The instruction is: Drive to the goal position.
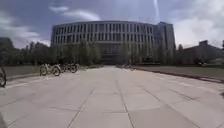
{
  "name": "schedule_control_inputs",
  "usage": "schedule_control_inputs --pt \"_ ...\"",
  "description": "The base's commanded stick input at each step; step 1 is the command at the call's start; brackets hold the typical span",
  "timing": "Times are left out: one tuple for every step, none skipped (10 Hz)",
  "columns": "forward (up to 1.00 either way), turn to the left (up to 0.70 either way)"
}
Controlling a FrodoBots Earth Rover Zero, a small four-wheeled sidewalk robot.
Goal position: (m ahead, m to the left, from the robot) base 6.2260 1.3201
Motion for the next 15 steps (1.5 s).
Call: schedule_control_inputs --pt "0.7 0.0" --pt "0.7 0.0" --pt "0.7 0.0" --pt "0.7 0.0" --pt "0.7 0.0" --pt "0.7 0.0" --pt "0.7 0.0" --pt "0.7 0.0" --pt "0.7 0.0" --pt "0.7 0.0" --pt "0.7 0.0" --pt "0.7 0.0" --pt "0.7 0.0" --pt "0.7 0.0" --pt "0.7 0.0"
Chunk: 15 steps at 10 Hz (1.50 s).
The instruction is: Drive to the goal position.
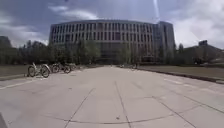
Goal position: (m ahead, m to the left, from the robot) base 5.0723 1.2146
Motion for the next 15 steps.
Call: schedule_control_inputs --pt "0.7 0.0" --pt "0.7 0.0" --pt "0.7 0.0" --pt "0.7 0.0" --pt "0.7 0.0" --pt "0.7 0.0" --pt "0.7 0.0" --pt "0.7 0.0" --pt "0.7 0.0" --pt "0.7 0.0" --pt "0.7 0.0" --pt "0.7 0.0" --pt "0.7 0.0" --pt "0.7 0.0" --pt "0.7 0.0"
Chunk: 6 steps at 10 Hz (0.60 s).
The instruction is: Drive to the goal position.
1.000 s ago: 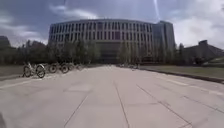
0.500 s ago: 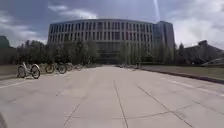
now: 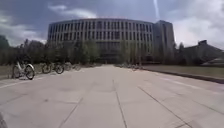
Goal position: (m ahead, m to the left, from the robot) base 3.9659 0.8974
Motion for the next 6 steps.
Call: schedule_control_inputs --pt "0.7 0.0" --pt "0.7 0.0" --pt "0.7 0.0" --pt "0.7 0.0" --pt "0.7 0.0" --pt "0.7 0.0"
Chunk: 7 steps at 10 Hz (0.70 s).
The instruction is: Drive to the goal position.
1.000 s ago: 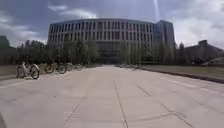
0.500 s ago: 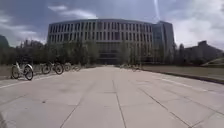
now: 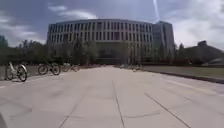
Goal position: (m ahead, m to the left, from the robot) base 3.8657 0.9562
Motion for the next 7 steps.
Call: schedule_control_inputs --pt "0.7 0.0" --pt "0.7 0.0" --pt "0.7 0.0" --pt "0.7 0.0" --pt "0.7 0.0" --pt "0.7 0.0" --pt "0.7 0.0"
